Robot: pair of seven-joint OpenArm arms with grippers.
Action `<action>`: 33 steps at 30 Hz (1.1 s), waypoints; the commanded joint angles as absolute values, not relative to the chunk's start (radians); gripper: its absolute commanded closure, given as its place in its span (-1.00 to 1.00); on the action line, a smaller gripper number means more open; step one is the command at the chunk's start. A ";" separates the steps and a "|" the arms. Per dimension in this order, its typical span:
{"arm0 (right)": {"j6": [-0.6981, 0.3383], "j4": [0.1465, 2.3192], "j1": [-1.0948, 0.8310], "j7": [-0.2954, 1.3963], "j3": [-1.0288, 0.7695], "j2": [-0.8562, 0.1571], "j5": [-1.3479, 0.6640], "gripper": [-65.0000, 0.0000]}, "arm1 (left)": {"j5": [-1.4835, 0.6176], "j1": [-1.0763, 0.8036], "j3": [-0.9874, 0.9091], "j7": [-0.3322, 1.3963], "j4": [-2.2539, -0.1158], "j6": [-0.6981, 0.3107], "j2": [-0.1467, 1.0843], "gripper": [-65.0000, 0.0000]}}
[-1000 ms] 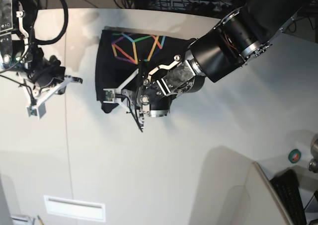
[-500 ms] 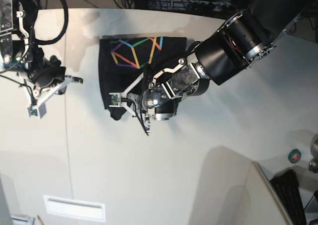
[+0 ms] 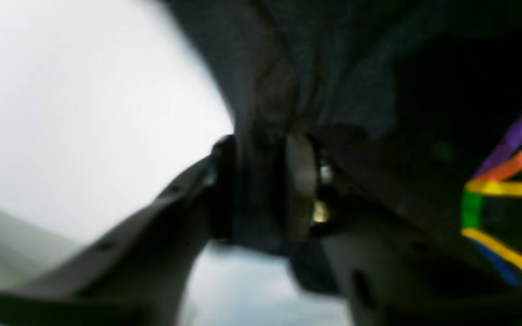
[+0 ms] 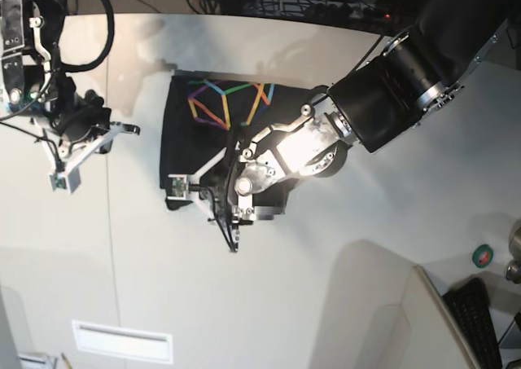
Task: Layout the t-shirt on the table in an organized manner, then fold the t-shirt properly
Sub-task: 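Grasp the bundle's printed edge with both grippers and straighten it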
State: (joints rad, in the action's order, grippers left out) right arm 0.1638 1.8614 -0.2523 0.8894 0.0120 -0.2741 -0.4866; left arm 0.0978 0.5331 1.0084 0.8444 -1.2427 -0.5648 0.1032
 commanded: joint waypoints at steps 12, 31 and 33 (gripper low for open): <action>0.159 1.882 -0.248 0.874 0.182 -0.278 -0.496 1.00 | 0.108 0.289 0.584 0.970 -1.638 -0.559 0.140 0.69; 0.159 1.656 -0.162 0.613 0.619 -0.280 -0.492 1.00 | 0.110 -0.216 0.338 0.766 -1.592 -0.437 0.234 1.00; 0.159 1.577 -0.160 0.562 0.645 -0.280 -0.492 1.00 | 0.105 -0.226 0.337 0.766 -1.590 -0.437 0.246 1.00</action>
State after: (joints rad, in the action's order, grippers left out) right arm 0.1543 1.5578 -0.1726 0.5697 0.6514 -0.2741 -0.4957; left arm 0.1036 -0.2310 0.3393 0.7662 -1.5806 -0.4408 0.2455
